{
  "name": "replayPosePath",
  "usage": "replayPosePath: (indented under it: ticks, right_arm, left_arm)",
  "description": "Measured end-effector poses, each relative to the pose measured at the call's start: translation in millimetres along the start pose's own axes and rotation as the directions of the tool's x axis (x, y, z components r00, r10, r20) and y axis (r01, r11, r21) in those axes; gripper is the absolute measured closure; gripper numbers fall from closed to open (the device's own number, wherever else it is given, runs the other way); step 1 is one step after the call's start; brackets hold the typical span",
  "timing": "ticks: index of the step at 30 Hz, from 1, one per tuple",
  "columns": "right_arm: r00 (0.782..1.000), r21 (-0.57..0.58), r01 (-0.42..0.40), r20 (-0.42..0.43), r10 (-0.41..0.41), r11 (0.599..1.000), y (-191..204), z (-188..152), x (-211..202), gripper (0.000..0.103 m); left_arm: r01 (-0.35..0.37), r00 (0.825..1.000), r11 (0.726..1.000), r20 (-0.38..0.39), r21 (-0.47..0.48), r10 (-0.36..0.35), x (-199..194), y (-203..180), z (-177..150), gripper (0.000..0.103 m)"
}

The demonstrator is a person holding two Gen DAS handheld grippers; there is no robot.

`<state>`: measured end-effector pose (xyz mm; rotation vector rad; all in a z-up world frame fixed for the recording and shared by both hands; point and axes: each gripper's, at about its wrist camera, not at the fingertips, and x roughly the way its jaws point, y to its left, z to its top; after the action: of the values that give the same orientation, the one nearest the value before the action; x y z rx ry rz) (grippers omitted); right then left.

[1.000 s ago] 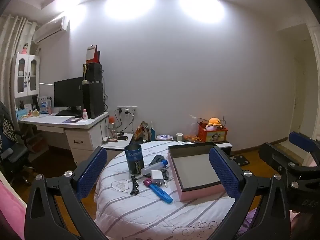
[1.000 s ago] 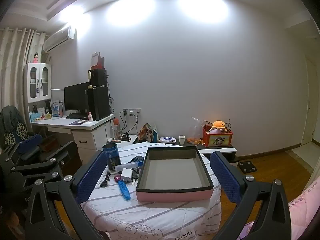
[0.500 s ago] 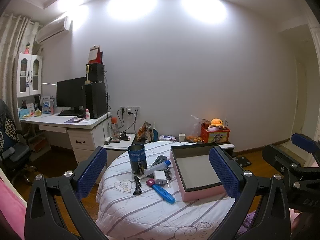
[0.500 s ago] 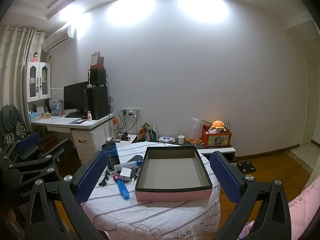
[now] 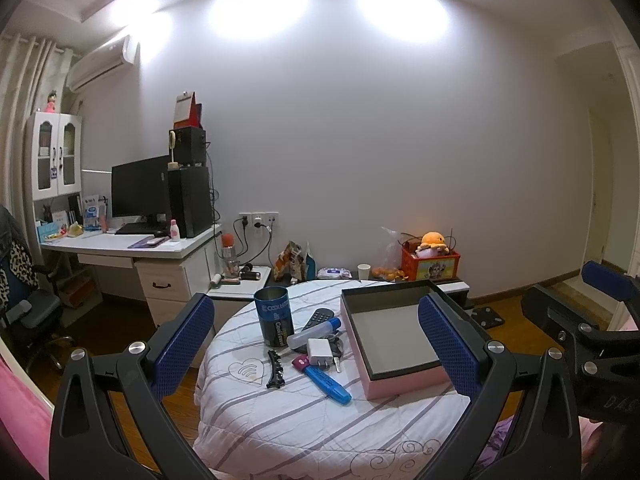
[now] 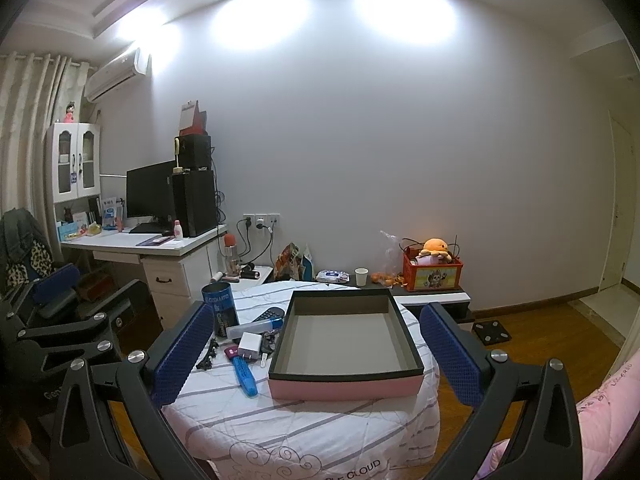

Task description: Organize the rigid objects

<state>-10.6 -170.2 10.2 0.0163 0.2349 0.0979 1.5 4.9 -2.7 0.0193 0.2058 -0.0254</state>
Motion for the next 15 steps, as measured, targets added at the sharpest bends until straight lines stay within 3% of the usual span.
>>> replayPosePath:
  ticks: [15]
  right_arm:
    - [1.0, -0.004, -0.001, -0.003, 0.001, 1.0, 0.9, 0.9, -0.6, 0.0]
  left_arm:
    - [-0.002, 1.0, 1.0, 0.001, -0.001, 0.002, -0.4, -1.5, -0.4, 0.0]
